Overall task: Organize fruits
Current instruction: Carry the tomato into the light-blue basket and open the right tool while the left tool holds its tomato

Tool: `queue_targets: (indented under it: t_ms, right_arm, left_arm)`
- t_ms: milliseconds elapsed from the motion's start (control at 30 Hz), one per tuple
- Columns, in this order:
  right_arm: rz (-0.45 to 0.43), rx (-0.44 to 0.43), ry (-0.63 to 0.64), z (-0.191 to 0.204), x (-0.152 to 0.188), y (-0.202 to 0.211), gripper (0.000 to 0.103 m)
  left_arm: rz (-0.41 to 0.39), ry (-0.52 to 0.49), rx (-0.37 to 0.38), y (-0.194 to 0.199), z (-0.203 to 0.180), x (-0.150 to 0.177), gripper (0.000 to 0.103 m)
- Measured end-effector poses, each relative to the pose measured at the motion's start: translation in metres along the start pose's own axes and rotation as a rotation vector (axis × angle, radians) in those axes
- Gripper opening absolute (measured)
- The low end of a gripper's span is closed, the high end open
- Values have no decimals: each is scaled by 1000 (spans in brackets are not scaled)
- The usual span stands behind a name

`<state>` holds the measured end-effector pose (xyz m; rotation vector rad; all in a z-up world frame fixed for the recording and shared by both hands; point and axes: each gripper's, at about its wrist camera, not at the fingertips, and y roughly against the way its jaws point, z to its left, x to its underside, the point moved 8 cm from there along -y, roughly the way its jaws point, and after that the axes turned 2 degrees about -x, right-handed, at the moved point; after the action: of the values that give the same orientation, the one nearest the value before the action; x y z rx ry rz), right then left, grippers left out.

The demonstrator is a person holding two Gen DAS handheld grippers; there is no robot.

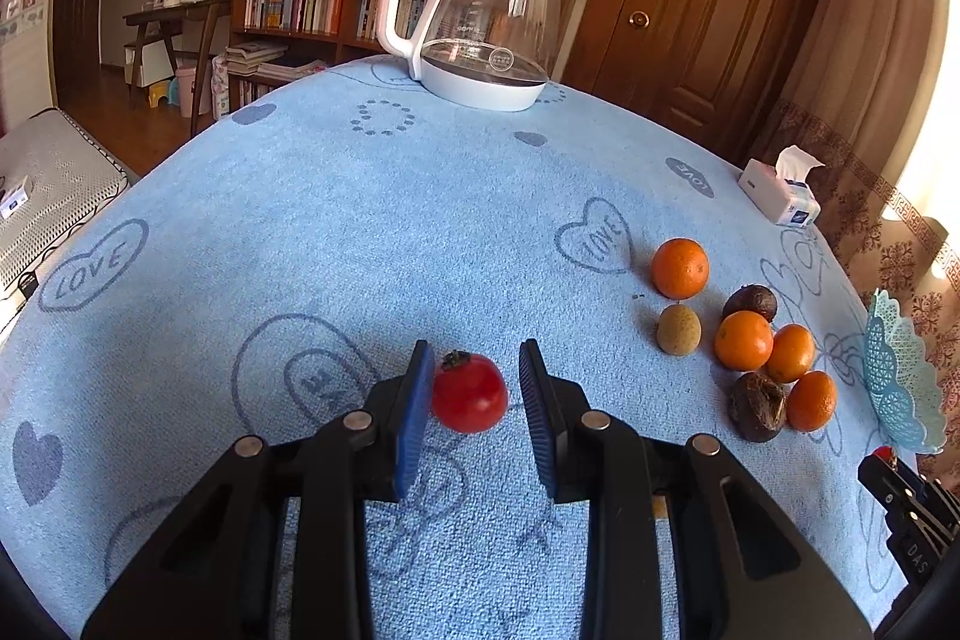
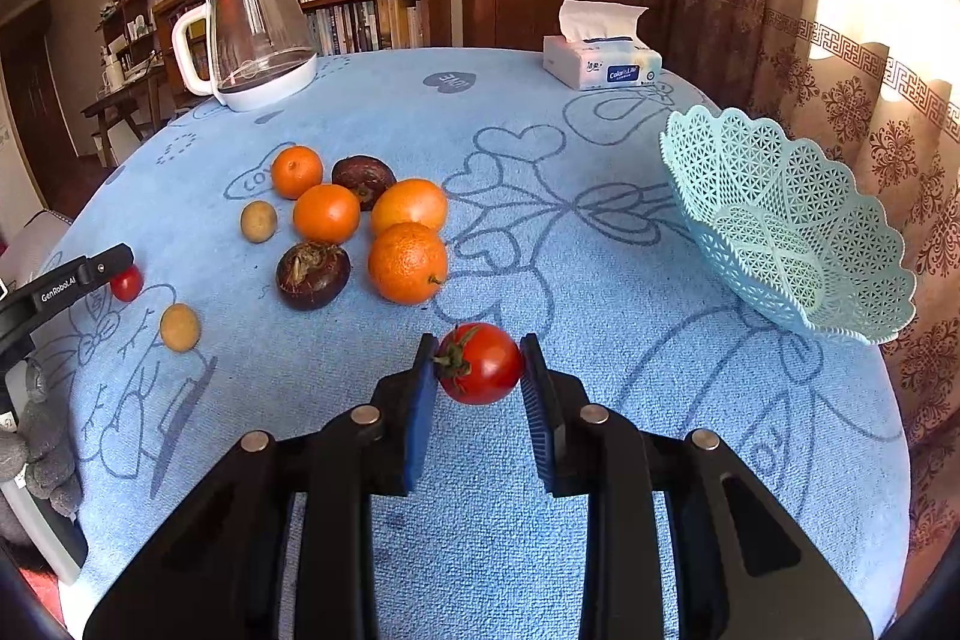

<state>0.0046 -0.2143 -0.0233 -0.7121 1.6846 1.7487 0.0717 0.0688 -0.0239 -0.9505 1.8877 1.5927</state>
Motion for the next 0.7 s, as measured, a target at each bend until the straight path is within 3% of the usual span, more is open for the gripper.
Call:
queue_targets:
  t_ms: [267,467,700]
  right_arm:
    - [-82,-6,-186,-65,-28,30,28]
    - [-136,73,-263,-114,-39,44,28]
    - [-139,167,-308,-159,-43,35,28]
  left_arm:
    - [11,6,-7,-3,2,2,30]
    - [13,6,-7,-3,2,2,30]
    - [18,6,-11,-4,2,3,30]
